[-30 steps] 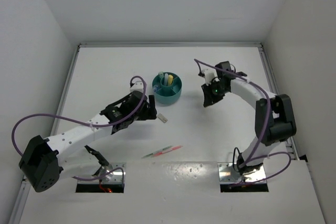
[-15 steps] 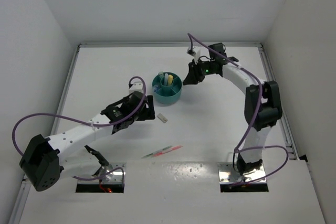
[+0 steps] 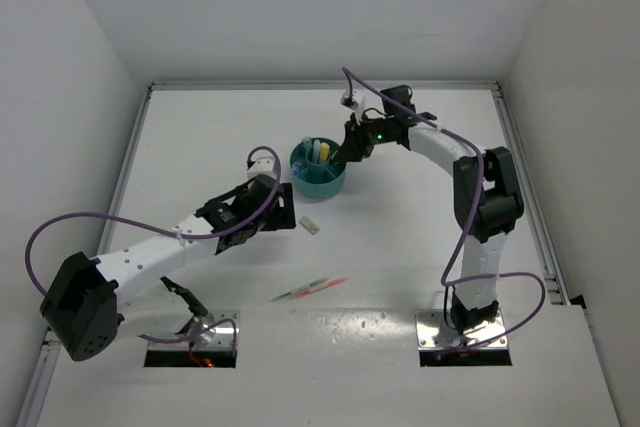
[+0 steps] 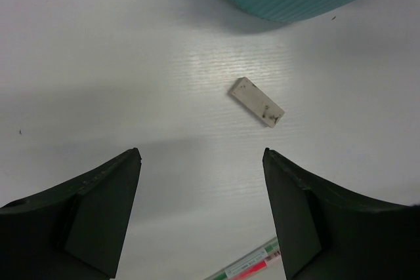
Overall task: Sort the stationery into containers
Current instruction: Place the stationery in the storage box, then pick up the stationery from the center of the board.
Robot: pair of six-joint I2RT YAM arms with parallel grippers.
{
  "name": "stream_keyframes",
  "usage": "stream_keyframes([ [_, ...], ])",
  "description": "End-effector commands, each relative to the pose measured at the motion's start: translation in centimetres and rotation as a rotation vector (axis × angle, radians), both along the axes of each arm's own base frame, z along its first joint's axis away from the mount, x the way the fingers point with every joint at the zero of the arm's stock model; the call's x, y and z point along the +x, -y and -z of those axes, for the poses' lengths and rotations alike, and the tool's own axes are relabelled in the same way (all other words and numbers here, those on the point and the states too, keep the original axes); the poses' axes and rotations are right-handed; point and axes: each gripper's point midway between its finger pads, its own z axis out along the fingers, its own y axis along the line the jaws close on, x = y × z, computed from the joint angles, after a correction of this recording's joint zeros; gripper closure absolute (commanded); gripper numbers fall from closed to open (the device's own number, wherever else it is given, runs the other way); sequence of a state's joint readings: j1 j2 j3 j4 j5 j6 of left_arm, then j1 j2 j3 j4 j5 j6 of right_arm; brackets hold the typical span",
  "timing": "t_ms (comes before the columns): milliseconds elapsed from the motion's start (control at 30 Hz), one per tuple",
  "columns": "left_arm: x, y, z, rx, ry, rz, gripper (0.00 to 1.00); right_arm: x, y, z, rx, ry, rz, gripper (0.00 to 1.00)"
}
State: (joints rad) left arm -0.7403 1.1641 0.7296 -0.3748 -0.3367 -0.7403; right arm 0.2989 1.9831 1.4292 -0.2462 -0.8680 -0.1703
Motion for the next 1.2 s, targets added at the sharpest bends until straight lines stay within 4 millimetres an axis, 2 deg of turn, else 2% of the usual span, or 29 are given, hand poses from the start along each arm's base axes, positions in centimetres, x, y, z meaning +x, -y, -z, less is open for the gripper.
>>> stream_keyframes([
  [0, 0.2, 0.2, -0.3, 0.010, 0.009, 0.011, 0.20, 1.1, -1.0, -0.5, 0.013, 0.046, -0.014, 0.76],
  [67, 0.2, 0.2, -0.3, 0.010, 0.009, 0.011, 0.20, 1.2, -0.7, 0.0, -0.003, 0.049, 0.002, 0.62],
  [200, 0.2, 0.2, -0.3, 0.010, 0.009, 0.011, 0.20, 1.1, -0.5, 0.1, -0.012, 0.063, 0.006, 0.46],
  [333, 0.1, 0.4, -0.3, 0.005, 0.004, 0.017, 0.20, 0.8, -0.3, -1.5, -0.003, 0.113, 0.014, 0.45],
  [367, 0.1, 0.4, -0.3, 0.005, 0.004, 0.017, 0.23, 0.9, -0.3, -2.2, 0.004, 0.133, 0.014, 0.44],
  [467, 0.0, 0.5, -0.3, 0.000, -0.001, 0.025, 0.40, 0.9, -0.1, -3.7, 0.004, 0.164, 0.025, 0.44],
  [500, 0.0, 0.5, -0.3, 0.000, -0.001, 0.025, 0.41, 0.9, -0.1, -4.2, 0.005, 0.182, 0.021, 0.44],
  [667, 0.0, 0.5, 0.0, 0.006, -0.008, 0.025, 0.39, 1.1, 0.4, -3.7, -0.025, 0.172, 0.047, 0.44],
  [700, 0.0, 0.5, -0.3, 0.000, -0.001, 0.025, 0.39, 0.8, 0.5, -4.1, -0.028, 0.178, 0.042, 0.46],
  [733, -0.3, 0.9, -0.2, -0.006, -0.006, 0.041, 0.46, 0.5, 0.5, -4.0, -0.030, 0.182, 0.025, 0.51],
  [767, -0.4, 1.0, -0.2, -0.005, -0.009, 0.055, 0.60, -0.3, 0.2, -5.2, -0.023, 0.201, 0.000, 0.62],
  [800, -0.4, 1.0, -0.2, -0.005, -0.009, 0.055, 0.92, -0.9, 0.3, -5.6, -0.032, 0.234, -0.040, 0.78],
  [833, -1.0, 1.7, -0.2, -0.011, -0.014, 0.087, 1.00, -3.0, 0.3, -5.4, -0.057, 0.185, -0.084, 1.00],
  [900, -1.8, 2.6, -0.2, -0.017, -0.021, 0.126, 1.00, -6.1, 0.1, -5.9, -0.104, 0.242, -0.210, 1.00],
  [933, -2.6, 3.5, 0.2, -0.015, -0.032, 0.155, 1.00, -8.3, 0.5, -5.0, -0.151, 0.190, -0.246, 0.93],
  [1000, -4.0, 4.8, 1.4, -0.027, -0.095, 0.217, 1.00, -11.1, -0.1, -3.7, -0.238, 0.201, -0.321, 0.77],
  [1033, -4.8, 5.5, 1.7, -0.017, -0.104, 0.247, 1.00, -12.8, 0.1, -2.6, -0.271, 0.185, -0.339, 0.62],
  [1067, -5.4, 5.7, 2.2, -0.009, -0.125, 0.255, 1.00, -13.7, -0.2, -1.8, -0.297, 0.194, -0.356, 0.54],
  [1100, -5.6, 5.8, 2.2, 0.003, -0.113, 0.262, 1.00, -15.4, -0.4, 0.2, -0.369, 0.189, -0.377, 0.51],
  [1133, -6.5, 6.3, 2.2, 0.016, -0.108, 0.277, 0.95, -16.0, -0.8, 1.0, -0.384, 0.163, -0.357, 0.47],
  [1167, -6.8, 6.3, 1.9, 0.017, -0.083, 0.273, 0.91, -15.3, -1.8, 0.9, -0.374, 0.204, -0.315, 0.38],
])
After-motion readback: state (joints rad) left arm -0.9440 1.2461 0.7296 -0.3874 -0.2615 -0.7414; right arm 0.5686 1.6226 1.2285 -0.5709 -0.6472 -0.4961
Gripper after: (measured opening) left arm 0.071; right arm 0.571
